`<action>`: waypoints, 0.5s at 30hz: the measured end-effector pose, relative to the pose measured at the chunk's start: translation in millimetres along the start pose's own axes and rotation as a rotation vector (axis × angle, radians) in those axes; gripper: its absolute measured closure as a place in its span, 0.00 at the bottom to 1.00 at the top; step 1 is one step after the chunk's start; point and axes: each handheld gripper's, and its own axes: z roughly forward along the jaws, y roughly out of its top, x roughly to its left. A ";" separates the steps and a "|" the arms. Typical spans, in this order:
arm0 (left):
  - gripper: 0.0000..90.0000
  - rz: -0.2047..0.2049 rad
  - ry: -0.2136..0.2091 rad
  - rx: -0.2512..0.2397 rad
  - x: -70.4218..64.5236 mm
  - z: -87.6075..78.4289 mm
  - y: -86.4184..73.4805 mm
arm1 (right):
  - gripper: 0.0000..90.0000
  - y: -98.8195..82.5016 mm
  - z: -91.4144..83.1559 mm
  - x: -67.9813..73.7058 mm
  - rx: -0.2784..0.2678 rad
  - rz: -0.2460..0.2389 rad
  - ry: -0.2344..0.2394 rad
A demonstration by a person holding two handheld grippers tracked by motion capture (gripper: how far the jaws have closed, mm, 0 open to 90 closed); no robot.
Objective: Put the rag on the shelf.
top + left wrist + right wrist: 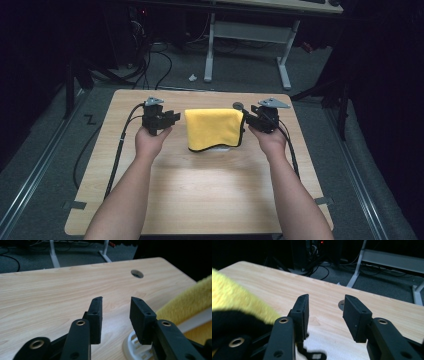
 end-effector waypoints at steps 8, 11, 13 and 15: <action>0.65 -0.003 0.016 -0.030 5.7 -15.3 -15.2 | 0.58 -8.7 -15.4 4.8 -0.015 -0.036 -0.009; 0.59 0.059 0.040 -0.018 3.5 -23.6 -19.1 | 0.56 -11.9 -20.8 5.8 0.005 -0.049 -0.010; 0.58 0.085 0.039 -0.017 1.9 -31.1 -21.5 | 0.56 -14.8 -27.6 7.8 -0.025 -0.065 -0.013; 0.56 0.093 0.027 -0.020 0.1 -38.4 -24.8 | 0.54 -16.1 -33.5 9.9 -0.019 -0.071 -0.007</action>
